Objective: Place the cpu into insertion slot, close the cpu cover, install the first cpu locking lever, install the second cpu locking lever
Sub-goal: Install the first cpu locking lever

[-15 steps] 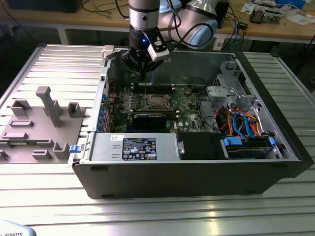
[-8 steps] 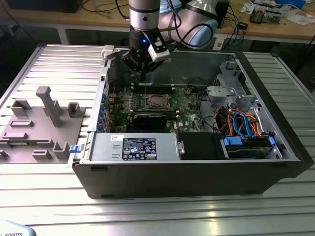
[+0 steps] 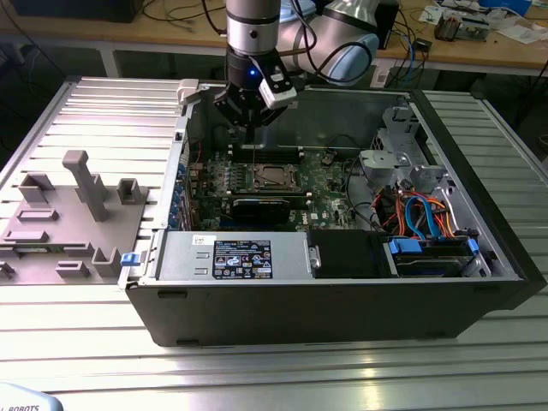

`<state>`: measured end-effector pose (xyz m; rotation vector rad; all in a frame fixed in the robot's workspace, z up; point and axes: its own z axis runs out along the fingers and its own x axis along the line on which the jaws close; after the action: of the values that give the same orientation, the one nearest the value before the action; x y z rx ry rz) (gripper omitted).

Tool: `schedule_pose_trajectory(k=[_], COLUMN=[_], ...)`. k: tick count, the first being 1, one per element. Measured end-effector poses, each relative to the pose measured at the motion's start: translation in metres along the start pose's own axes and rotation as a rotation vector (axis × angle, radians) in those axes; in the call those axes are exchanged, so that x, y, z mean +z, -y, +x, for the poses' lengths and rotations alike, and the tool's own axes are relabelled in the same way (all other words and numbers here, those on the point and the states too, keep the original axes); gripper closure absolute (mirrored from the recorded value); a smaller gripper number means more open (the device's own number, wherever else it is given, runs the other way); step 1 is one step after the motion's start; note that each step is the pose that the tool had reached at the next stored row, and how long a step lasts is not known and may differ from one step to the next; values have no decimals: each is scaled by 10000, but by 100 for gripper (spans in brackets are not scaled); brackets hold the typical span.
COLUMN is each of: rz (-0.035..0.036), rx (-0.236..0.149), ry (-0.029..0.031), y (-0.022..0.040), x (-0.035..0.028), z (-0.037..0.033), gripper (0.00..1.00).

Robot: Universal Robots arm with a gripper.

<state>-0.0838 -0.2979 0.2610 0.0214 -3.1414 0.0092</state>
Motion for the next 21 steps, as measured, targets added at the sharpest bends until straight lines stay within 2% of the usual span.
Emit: schedule_pose_trajectory(k=[7, 21], rz=[0, 0], rx=[0, 0], ry=[-2, -4], y=[0, 0], x=[7, 44], z=[-27, -38], gripper=[89, 89])
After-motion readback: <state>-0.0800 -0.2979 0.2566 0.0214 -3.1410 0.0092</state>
